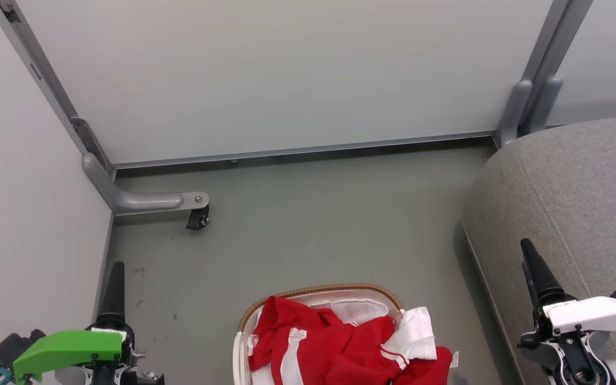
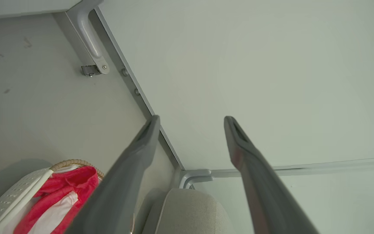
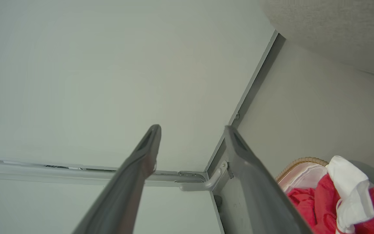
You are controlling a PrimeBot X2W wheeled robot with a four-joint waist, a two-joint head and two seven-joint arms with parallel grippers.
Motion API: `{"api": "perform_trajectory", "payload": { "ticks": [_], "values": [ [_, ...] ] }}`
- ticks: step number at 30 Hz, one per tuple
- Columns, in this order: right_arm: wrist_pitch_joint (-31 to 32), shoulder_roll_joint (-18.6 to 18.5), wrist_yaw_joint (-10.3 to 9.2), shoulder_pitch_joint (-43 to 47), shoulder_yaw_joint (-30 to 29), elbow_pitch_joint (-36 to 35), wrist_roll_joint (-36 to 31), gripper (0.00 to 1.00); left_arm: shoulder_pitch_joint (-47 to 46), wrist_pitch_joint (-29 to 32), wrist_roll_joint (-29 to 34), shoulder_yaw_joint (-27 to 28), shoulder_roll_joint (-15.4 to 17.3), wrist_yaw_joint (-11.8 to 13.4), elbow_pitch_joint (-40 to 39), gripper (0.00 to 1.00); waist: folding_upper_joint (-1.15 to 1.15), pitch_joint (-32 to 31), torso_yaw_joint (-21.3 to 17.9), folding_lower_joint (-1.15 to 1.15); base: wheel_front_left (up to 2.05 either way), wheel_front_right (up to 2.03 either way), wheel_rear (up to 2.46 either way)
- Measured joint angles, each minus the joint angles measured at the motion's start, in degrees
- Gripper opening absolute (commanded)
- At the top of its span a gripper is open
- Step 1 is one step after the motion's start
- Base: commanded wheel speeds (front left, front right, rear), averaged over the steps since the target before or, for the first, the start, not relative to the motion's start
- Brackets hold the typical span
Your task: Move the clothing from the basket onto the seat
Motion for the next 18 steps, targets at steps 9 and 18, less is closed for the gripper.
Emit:
{"api": "perform_trajectory", "payload": {
  "ticks": [9, 18],
  "values": [
    [-2.21, -1.24, 0.0, -0.92, 2.77, -0.13, -11.85, 1.0, -0.05, -2.14, 12.33, -1.69, 0.73, 0.43, 0.73, 1.0, 0.0, 0.1, -0.22, 0.0, 0.0, 0.0, 0.0],
    [-4.72, -2.4, 0.0, -1.41, 4.79, 1.07, -24.62, 1.0, -0.08, -4.7, 24.8, -5.22, 2.66, 2.68, 2.44, 1.0, 0.0, 0.24, -0.55, 0.0, 0.0, 0.0, 0.0]
  ]
}}
